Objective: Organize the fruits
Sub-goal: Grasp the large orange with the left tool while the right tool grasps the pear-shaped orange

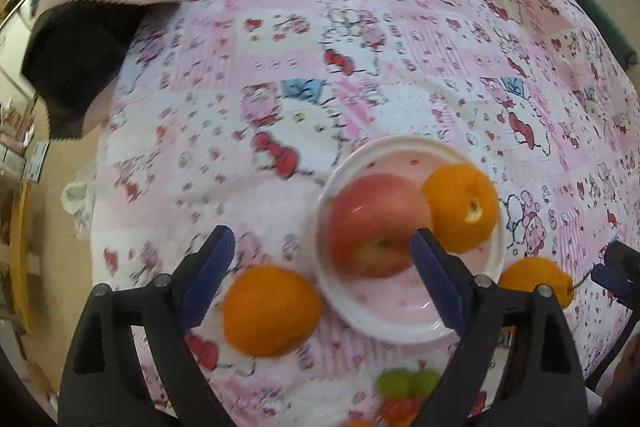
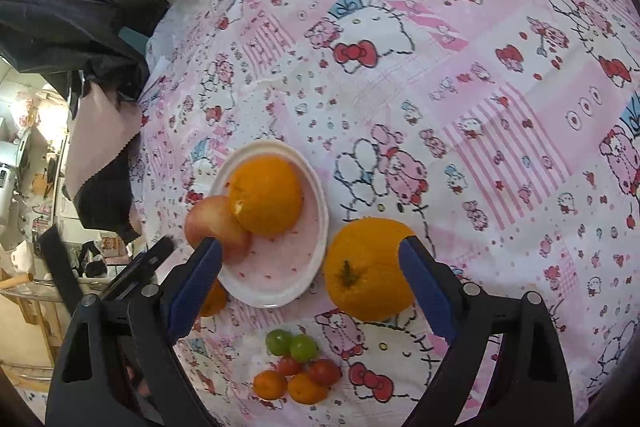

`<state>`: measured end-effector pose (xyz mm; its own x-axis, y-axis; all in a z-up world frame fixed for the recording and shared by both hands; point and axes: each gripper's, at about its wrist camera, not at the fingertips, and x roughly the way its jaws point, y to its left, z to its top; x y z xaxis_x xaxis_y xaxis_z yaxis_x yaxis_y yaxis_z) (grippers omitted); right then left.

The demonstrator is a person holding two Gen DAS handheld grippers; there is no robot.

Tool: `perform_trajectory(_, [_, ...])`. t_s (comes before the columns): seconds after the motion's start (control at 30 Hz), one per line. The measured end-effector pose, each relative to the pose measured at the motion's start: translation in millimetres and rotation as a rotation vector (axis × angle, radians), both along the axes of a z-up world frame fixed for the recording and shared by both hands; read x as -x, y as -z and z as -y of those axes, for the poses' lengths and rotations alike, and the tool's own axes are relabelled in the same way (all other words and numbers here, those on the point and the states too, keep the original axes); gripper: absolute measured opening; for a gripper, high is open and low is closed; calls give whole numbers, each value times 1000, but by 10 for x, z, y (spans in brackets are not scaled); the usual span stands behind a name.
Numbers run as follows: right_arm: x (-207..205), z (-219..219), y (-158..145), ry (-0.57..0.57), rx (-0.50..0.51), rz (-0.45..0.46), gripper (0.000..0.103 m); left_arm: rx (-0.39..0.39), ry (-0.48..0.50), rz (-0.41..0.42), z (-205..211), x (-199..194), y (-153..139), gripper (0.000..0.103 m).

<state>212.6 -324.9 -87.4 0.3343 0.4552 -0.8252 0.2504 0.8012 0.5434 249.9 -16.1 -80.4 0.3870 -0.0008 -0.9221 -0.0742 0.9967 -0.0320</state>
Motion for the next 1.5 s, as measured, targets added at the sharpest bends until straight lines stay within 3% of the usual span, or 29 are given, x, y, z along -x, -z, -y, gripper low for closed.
perform_trajectory(0.33, [280, 153, 115, 12, 72, -38, 92, 14, -45, 3, -505, 486, -28, 88])
perform_trajectory(0.5, [329, 66, 247, -19, 109, -73, 92, 43, -69, -31, -656, 546, 133, 90])
perform_trajectory(0.67, [266, -8, 337, -40, 132, -92, 92, 35, -15, -91, -558, 550, 351, 90])
perform_trajectory(0.8, [217, -26, 367, -38, 140, -97, 92, -16, 42, -118, -425, 510, 569, 90])
perform_trajectory(0.93, [188, -62, 383, -50, 139, -100, 92, -7, 80, -151, -397, 435, 756, 90])
perform_trajectory(1.17, [140, -62, 406, -53, 133, -105, 92, -19, 124, -156, -340, 383, 862, 90])
perform_trajectory(1.23, [126, -63, 417, -53, 131, -107, 92, -18, 126, -170, -344, 380, 917, 87])
perform_trajectory(1.3, [123, -68, 439, -56, 137, -111, 92, -3, 148, -167, -314, 382, 940, 71])
perform_trajectory(1.43, [105, -140, 569, -82, 170, -146, 92, -41, 163, -150, -239, 425, 899, 69])
perform_trajectory(1.5, [93, -185, 652, -98, 178, -167, 92, -23, 141, -151, -264, 441, 859, 69])
